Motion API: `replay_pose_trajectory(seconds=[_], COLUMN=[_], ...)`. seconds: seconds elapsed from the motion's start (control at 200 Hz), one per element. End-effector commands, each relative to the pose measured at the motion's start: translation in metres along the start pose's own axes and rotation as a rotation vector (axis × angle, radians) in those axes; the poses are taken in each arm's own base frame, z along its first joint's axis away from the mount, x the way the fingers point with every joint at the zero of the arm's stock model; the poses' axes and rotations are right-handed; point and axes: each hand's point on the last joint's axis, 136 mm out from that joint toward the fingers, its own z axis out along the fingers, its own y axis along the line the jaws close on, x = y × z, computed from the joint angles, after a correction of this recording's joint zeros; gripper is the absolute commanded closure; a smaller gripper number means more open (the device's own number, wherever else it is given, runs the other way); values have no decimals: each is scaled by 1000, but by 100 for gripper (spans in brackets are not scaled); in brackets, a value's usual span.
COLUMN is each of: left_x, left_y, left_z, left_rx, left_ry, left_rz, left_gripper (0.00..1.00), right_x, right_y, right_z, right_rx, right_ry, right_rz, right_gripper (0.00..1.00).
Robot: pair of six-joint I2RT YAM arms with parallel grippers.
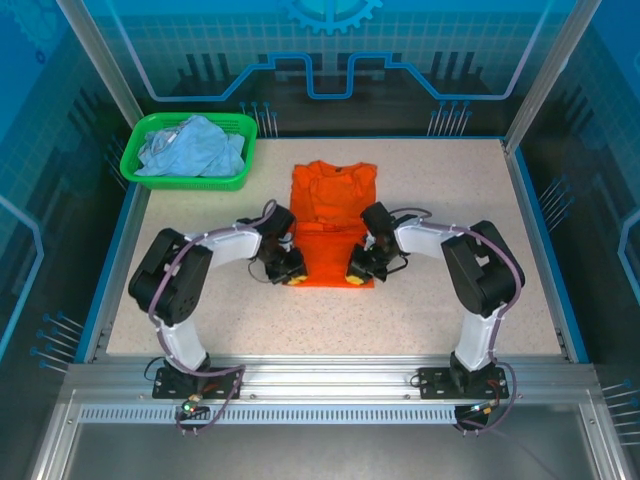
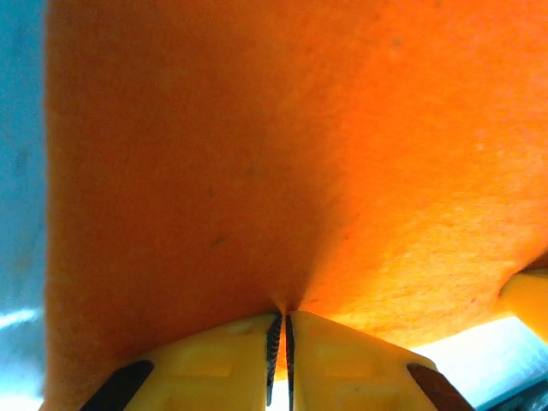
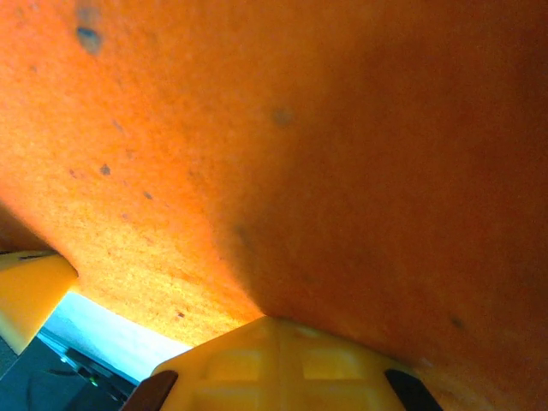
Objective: Fold and stack the t-shirts
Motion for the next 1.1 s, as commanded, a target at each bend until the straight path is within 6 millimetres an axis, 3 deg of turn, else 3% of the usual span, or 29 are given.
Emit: replay_pose_trajectory(seconds=[0.0,0.105,0.24,0.35,0.365,0.42,0.57,0.675,0.755,0.94,1.095], left_x=[40,66,95,97,96,89,54,15,-16,-88,-115], left_y=[47,66,72,60,57,44,-9,-44,-59,-49,-30], left_z=[4,-5,-25,-50,-54,-65,-79,-76,-67,-41,-22], left_rx=[-129,-142,-142,-114,-108,-88,-24,-18,-34,-103,-149], left_ry=[75,91,99,56,47,17,-38,-76,-89,-109,-70], left_rz=[-26,-57,-33,-4,3,28,108,170,190,150,95], left_gripper=[83,82,79,75,74,73,72,73,75,77,78], right_x=[28,45,71,90,87,86,59,23,-8,-68,-95], right_y=[-35,-45,-43,-31,-20,-7,22,35,41,35,10], right_z=[7,5,-3,-10,-15,-24,-50,-62,-62,-44,-17], right_rx=[123,126,121,118,100,89,47,8,-1,7,43], right_ry=[41,62,74,83,67,47,-38,-87,-103,-79,-28], right_rz=[-17,-25,-65,-106,-122,-155,-173,-127,-94,-9,82], right_gripper=[98,97,92,91,91,90,88,88,88,91,92])
